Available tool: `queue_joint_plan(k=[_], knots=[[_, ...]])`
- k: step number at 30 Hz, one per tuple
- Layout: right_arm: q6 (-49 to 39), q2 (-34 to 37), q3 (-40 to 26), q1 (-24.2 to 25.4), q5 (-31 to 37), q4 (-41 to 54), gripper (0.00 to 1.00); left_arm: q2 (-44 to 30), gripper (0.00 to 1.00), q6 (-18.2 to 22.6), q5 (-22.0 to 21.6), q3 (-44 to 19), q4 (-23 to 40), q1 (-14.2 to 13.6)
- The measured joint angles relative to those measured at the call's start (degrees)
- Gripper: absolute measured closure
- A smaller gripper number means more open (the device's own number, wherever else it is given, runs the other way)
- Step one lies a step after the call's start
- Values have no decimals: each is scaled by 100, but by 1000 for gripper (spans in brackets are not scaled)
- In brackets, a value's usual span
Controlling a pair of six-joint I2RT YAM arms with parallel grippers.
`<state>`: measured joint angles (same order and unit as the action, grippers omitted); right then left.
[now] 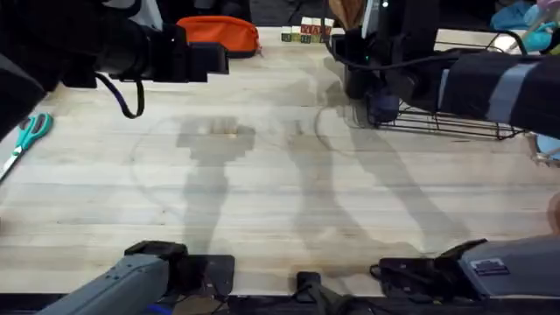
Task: Pick up the spoon on the table one by one and put them onto the rack
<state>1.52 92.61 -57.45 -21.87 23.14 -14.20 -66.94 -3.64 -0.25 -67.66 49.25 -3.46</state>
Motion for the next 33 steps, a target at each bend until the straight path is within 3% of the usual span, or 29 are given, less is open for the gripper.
queue_joint_plan(k=[4, 6, 7, 15, 24, 25, 33], knots=[[13, -169, 0, -24, 0, 3, 345, 0, 6, 0, 0, 0, 0, 0], [10, -272, 0, -47, 2, 1, 60, 0, 6, 0, 0, 0, 0, 0], [2, -319, 0, -52, 0, 5, 20, 0, 6, 0, 0, 0, 0, 0], [2, -945, 0, -62, 0, 733, 9, 0, 7, 0, 0, 0, 0, 0], [2, -2472, 0, -74, 0, 2640, 10, 0, 7, 0, 0, 0, -22, 0], [4, -2983, 0, -141, 0, 3209, 9, 0, 7, 0, 0, 0, -20, 0], [6, -4073, 0, -256, 0, 4294, 9, 0, 7, -54, 2, 0, -20, 0]])
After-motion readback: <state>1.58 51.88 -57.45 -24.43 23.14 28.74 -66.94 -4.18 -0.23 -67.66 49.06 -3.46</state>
